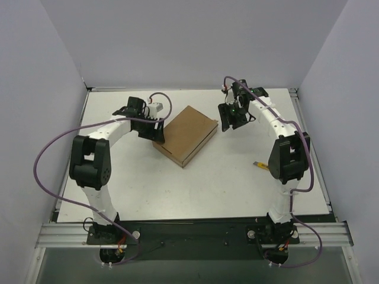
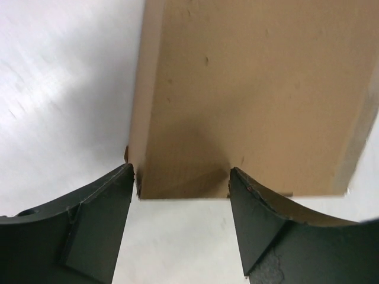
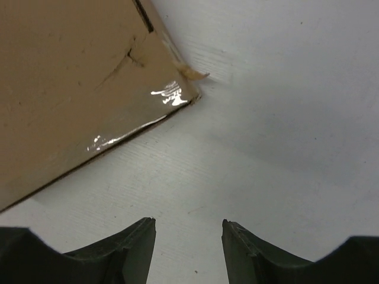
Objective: Unpack the express box
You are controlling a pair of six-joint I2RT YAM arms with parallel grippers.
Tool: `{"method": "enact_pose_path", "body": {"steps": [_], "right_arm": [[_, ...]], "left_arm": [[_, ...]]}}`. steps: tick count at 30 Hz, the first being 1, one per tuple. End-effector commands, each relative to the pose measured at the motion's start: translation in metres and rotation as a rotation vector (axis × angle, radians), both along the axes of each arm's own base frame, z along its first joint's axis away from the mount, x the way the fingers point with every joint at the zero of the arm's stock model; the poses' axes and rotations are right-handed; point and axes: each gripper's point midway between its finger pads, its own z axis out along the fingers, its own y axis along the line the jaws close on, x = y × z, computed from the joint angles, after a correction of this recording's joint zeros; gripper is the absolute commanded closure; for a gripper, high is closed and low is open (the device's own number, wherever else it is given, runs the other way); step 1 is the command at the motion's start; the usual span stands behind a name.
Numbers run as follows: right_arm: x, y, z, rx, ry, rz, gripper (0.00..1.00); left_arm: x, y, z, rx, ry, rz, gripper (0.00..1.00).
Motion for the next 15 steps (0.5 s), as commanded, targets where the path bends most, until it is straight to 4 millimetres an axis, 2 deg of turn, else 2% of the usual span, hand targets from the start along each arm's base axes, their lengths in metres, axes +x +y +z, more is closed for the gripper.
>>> {"method": "enact_pose_path", "body": {"steps": [1,2,3,4,6,7,8,9,11,12,15], "right_arm": [[-0.014,0.007,0.025,0.039,-0.026,0.035,0.54],[-0.013,0.007,0.021,0.033,-0.02,0.038,0.58],[-0.01,0.007,0.021,0.027,-0.025,0.037,0.69],[-0.009,0.01,0.012,0.023,-0.004,0.042,0.76],[-0.005,0.012,0.008,0.021,0.004,0.045,0.89],[-0.006,0.016,-0.001,0.011,0.025,0.049,0.9],[-0.005,0.016,-0.005,0.004,0.032,0.045,0.92],[-0.005,0.018,-0.009,-0.003,0.038,0.046,0.98],[-0.004,0.022,-0.017,-0.024,0.048,0.054,1.0],[-0.004,0.024,-0.022,-0.032,0.056,0.062,1.0],[-0.005,0.03,-0.035,-0.065,0.071,0.084,1.0]], "left_arm": [[-0.043,0.005,0.041,-0.069,-0.059,-0.087,0.28],[-0.04,0.008,0.05,-0.078,-0.094,-0.071,0.26],[-0.032,0.013,0.067,-0.083,-0.163,-0.055,0.25],[-0.026,0.016,0.074,-0.079,-0.191,-0.041,0.25],[-0.014,0.028,0.075,-0.047,-0.206,0.003,0.29],[-0.007,0.034,0.077,-0.024,-0.215,0.025,0.32],[-0.001,0.043,0.067,0.014,-0.193,0.06,0.35],[0.003,0.051,0.063,0.028,-0.187,0.085,0.52],[0.004,0.057,0.048,0.044,-0.153,0.107,0.67],[0.005,0.057,0.043,0.042,-0.152,0.109,0.79],[-0.001,0.054,0.021,0.033,-0.1,0.1,0.87]]}}
